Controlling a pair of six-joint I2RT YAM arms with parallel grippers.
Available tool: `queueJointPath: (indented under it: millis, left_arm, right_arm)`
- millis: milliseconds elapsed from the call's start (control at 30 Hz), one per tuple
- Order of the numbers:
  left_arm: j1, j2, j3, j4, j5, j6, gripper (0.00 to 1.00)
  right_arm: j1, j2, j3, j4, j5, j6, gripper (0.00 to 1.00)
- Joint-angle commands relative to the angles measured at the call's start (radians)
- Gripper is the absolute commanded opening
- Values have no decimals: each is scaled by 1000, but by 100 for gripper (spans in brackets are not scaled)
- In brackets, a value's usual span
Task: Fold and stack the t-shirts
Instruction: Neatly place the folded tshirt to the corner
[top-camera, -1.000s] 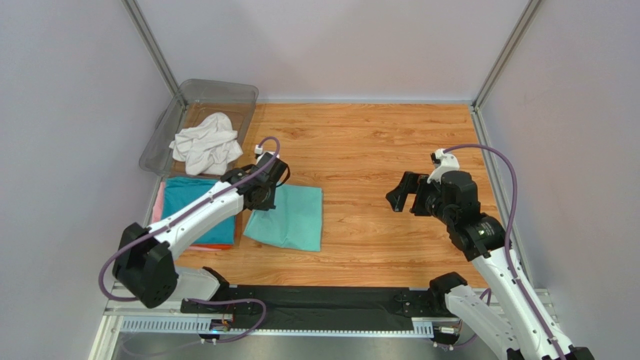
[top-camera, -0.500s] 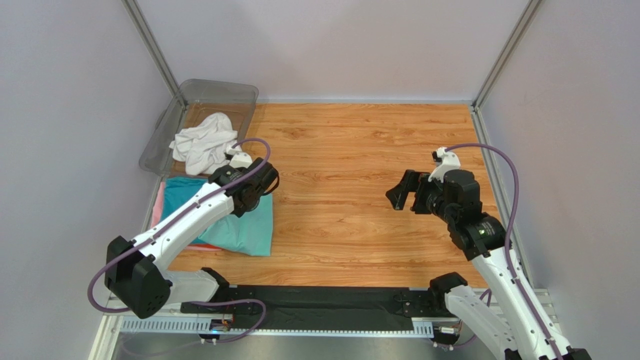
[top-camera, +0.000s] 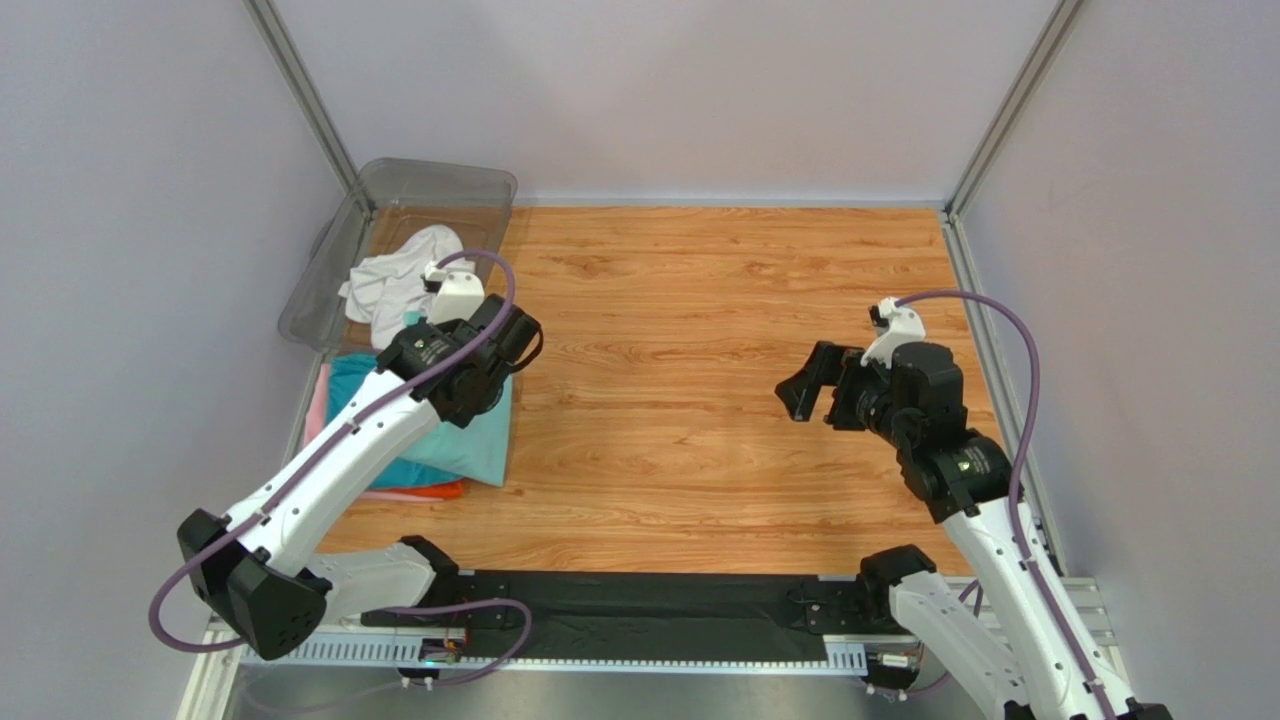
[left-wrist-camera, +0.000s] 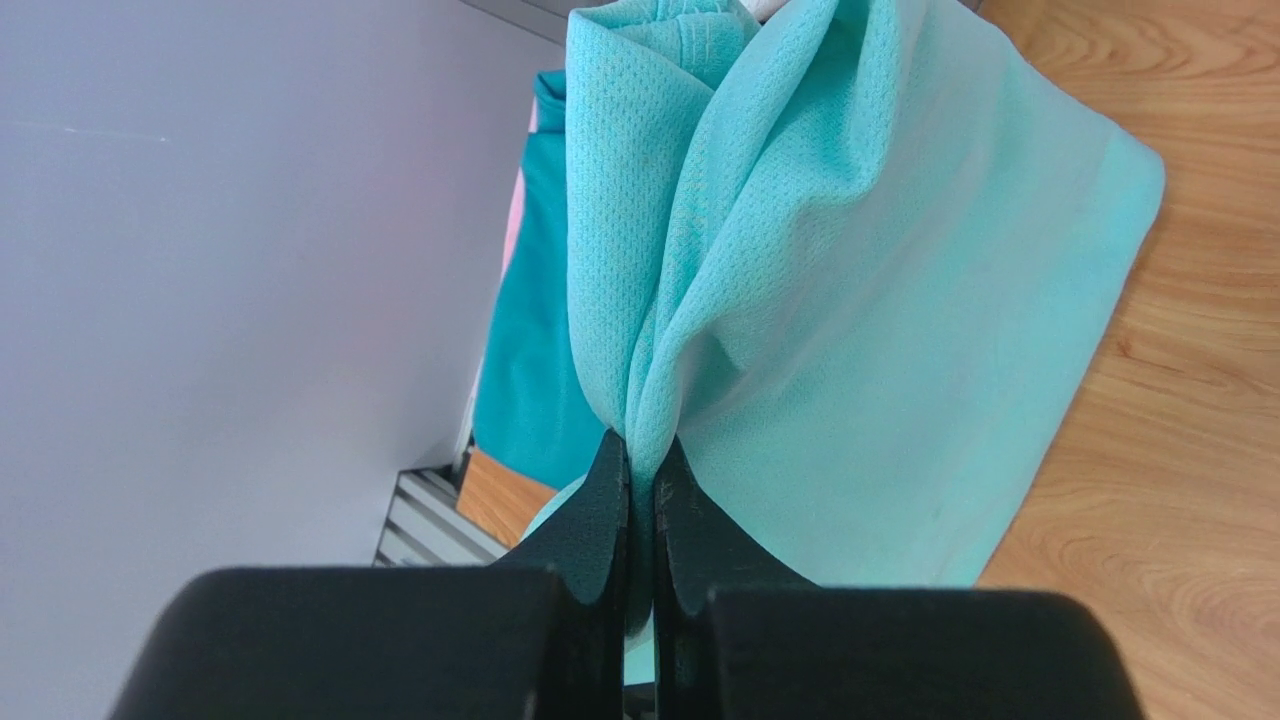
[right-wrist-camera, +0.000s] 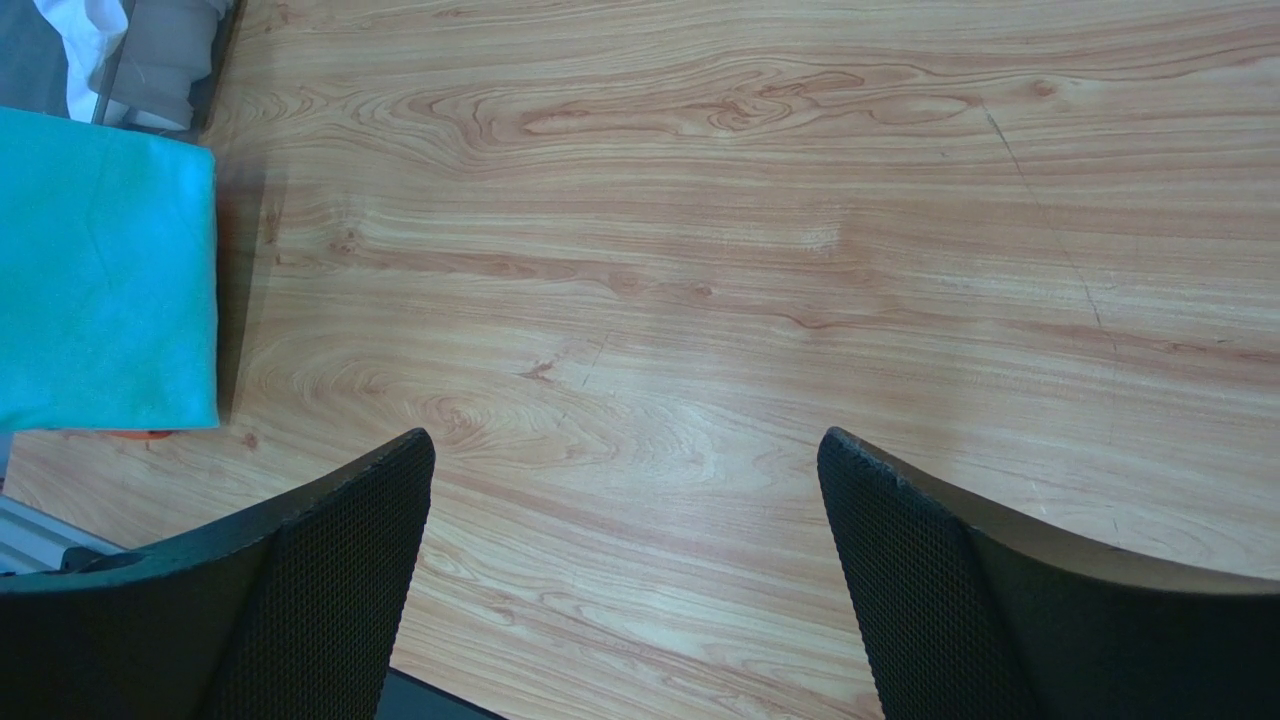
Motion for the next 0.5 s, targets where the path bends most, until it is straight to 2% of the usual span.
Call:
queueJointPath:
  millis: [0, 133, 467]
  left_arm:
    - [5, -54, 61, 19, -33, 54, 0]
    - [9, -98, 61, 43, 16, 132, 0]
    - [58, -187, 155, -6, 65, 135, 0]
  right_arm:
    - [-11, -13, 1, 45, -15, -7, 100]
    - [-20, -5, 1, 48, -31, -6, 100]
    - [-51, 4, -1, 45, -51, -3, 100]
